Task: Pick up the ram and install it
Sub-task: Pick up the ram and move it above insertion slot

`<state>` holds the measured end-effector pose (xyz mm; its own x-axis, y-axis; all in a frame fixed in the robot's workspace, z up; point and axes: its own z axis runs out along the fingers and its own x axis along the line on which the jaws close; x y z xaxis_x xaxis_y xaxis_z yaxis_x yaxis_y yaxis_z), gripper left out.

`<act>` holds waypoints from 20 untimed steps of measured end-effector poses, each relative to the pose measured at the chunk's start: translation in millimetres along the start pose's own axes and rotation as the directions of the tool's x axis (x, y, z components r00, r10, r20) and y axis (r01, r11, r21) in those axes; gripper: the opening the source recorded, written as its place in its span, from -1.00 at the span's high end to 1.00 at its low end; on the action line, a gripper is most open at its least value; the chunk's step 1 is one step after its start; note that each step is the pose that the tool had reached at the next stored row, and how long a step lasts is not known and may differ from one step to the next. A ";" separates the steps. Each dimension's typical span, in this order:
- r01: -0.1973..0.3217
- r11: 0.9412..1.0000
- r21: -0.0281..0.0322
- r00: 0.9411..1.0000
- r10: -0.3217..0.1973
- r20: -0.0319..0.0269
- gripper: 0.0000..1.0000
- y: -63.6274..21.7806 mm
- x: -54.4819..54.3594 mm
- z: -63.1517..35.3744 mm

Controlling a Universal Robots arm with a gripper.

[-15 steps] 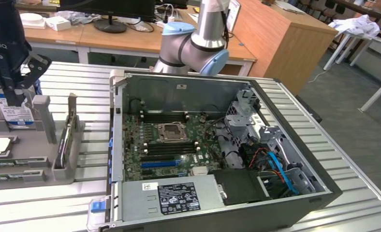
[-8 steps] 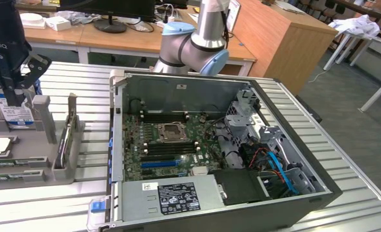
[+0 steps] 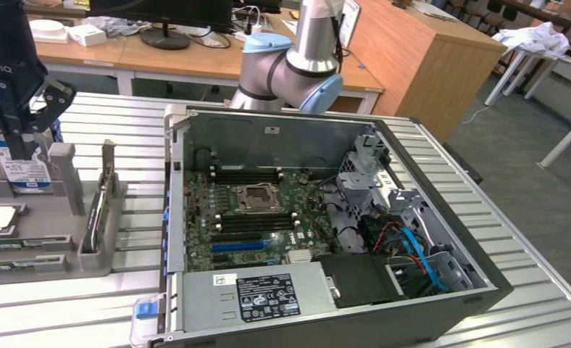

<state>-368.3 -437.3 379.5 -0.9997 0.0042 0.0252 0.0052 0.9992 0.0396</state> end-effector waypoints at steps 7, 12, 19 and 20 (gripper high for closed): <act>0.127 0.992 0.003 0.992 -0.126 -0.005 0.80 0.0 0.0 0.4; 0.217 0.976 0.005 0.976 -0.217 -0.009 0.80 -0.1 -0.1 0.8; 0.338 0.941 0.006 0.941 -0.338 -0.015 0.80 -0.1 -0.1 1.2; 0.355 0.935 0.006 0.935 -0.355 -0.016 0.80 -0.1 -0.1 1.3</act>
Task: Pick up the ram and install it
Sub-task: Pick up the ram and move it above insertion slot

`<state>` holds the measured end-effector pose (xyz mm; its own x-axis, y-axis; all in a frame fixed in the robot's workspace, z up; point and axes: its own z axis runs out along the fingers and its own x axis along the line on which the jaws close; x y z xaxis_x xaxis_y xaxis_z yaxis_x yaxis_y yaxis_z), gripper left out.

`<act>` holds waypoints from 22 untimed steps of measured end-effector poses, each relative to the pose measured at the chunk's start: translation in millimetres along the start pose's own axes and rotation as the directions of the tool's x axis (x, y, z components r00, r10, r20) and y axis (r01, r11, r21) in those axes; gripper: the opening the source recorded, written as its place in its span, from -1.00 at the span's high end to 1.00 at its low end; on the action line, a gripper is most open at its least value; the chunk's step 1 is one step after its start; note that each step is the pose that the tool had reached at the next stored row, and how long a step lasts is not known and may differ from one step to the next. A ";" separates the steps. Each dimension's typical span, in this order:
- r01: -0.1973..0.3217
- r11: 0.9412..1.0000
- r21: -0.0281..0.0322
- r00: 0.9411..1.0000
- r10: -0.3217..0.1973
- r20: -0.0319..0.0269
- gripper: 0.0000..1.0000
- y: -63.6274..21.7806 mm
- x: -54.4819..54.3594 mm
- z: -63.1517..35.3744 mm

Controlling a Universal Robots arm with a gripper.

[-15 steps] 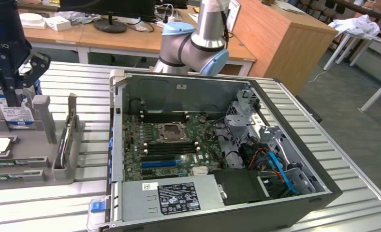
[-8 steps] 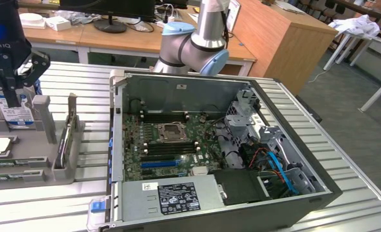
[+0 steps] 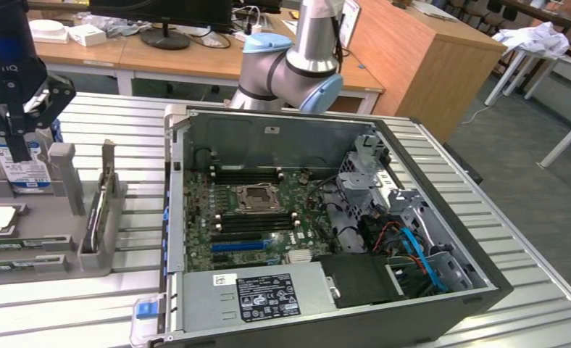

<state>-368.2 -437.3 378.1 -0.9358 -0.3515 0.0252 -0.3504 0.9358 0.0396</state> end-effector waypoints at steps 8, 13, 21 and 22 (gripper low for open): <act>0.145 0.989 0.003 0.989 -0.145 -0.006 0.80 0.0 0.0 0.5; 0.234 0.972 0.005 0.972 -0.234 -0.010 0.80 0.0 0.0 0.8; 0.373 0.928 0.007 0.928 -0.372 -0.017 0.80 0.0 0.0 1.3; 0.389 0.921 0.007 0.921 -0.389 -0.017 0.80 0.0 0.0 1.4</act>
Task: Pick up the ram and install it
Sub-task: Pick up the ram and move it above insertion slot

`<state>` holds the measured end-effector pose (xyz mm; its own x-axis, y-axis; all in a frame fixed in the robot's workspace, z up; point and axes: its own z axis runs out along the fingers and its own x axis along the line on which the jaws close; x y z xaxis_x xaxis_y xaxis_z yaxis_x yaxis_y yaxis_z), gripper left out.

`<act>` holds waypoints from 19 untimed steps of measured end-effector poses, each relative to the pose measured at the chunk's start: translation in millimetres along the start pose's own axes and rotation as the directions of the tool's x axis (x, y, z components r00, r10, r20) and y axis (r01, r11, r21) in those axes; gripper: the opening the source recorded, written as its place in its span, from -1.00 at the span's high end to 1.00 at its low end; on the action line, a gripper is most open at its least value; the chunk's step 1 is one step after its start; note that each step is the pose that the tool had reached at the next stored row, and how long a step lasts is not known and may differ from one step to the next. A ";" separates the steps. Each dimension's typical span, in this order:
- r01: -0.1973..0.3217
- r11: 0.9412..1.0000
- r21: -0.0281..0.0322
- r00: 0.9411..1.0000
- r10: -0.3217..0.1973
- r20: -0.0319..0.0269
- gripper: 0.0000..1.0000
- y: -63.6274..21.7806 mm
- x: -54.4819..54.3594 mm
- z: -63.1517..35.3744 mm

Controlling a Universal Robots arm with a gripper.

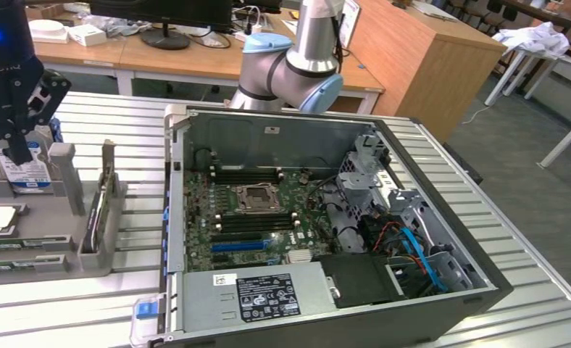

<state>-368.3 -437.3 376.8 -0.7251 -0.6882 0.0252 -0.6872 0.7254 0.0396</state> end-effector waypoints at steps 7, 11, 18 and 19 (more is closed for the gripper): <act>0.126 0.992 0.003 0.992 -0.126 -0.005 0.80 0.0 0.0 0.5; 0.199 0.980 0.004 0.980 -0.199 -0.008 0.80 0.0 0.0 0.7; 0.322 0.947 0.006 0.947 -0.322 -0.014 0.80 -0.1 0.0 1.2; 0.339 0.941 0.006 0.941 -0.339 -0.015 0.80 -0.1 0.0 1.2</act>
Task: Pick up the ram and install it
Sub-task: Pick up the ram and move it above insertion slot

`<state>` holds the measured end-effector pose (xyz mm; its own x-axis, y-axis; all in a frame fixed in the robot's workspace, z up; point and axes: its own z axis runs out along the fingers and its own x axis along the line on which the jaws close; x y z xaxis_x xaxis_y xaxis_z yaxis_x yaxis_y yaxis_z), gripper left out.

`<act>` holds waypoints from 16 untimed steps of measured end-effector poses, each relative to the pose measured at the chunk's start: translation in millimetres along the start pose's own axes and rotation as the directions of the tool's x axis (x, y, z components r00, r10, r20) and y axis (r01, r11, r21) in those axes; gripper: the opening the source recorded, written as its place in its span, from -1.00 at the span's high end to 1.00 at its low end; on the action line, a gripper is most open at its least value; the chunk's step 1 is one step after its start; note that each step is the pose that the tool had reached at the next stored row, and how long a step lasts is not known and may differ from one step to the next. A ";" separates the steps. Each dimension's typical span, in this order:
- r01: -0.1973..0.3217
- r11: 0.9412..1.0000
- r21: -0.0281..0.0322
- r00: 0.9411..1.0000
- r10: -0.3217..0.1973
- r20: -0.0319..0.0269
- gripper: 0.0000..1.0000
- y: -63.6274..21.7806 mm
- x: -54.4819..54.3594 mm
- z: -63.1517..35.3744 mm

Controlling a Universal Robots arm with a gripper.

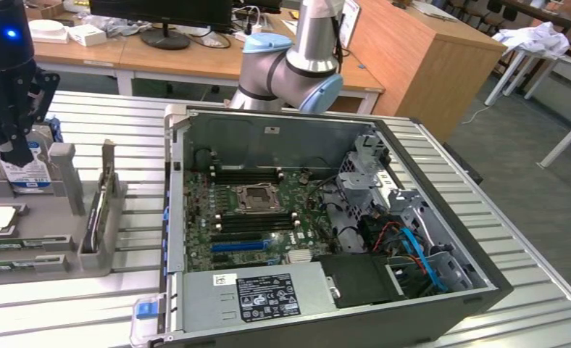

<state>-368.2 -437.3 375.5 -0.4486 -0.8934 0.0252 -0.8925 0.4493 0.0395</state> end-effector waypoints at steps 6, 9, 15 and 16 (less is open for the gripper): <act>0.109 0.994 0.003 0.994 -0.109 -0.004 0.80 0.0 0.0 0.4; 0.163 0.987 0.004 0.987 -0.163 -0.007 0.80 0.0 0.0 0.6; 0.270 0.963 0.005 0.963 -0.270 -0.012 0.80 0.0 0.0 0.9; 0.287 0.958 0.006 0.958 -0.287 -0.012 0.80 0.0 0.0 0.9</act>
<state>-368.3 -437.3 374.6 -0.1729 -0.9846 0.0252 -0.9840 0.1738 0.0396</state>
